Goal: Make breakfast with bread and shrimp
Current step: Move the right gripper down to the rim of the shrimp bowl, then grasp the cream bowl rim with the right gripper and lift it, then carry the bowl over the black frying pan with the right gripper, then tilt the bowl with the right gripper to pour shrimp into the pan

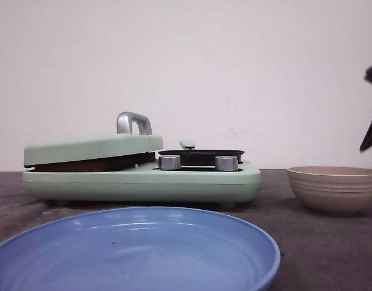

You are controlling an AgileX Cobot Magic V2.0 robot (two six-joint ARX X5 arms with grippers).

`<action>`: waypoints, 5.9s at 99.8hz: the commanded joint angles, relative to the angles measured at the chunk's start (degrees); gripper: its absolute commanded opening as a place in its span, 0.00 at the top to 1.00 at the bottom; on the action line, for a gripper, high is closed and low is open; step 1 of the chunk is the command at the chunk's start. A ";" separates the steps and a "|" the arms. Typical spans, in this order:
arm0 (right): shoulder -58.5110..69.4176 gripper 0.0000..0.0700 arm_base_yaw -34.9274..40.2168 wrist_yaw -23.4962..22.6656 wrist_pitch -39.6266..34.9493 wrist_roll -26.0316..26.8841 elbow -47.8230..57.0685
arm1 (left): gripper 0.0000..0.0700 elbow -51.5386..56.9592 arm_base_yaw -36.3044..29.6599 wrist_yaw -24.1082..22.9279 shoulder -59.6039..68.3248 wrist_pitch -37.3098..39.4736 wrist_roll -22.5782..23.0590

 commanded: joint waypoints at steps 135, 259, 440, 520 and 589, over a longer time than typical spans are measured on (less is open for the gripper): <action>13.53 0.64 0.00 -1.22 6.08 2.86 4.57 | 0.83 0.17 -0.15 -0.09 0.11 -1.07 1.14; 16.76 1.00 2.73 3.23 7.04 0.07 4.61 | 0.84 0.17 -0.15 -0.33 0.11 -1.95 2.23; 38.75 1.00 27.32 30.47 -3.58 -25.14 63.76 | 0.84 0.17 -0.15 -0.28 0.11 -1.90 3.37; 38.75 1.00 38.66 56.83 9.31 -57.16 63.73 | 0.84 0.17 -0.15 -0.28 0.04 -1.88 5.68; 38.73 1.00 41.62 69.11 14.16 -67.78 63.73 | 0.84 0.17 -0.15 -0.26 0.04 -1.86 5.70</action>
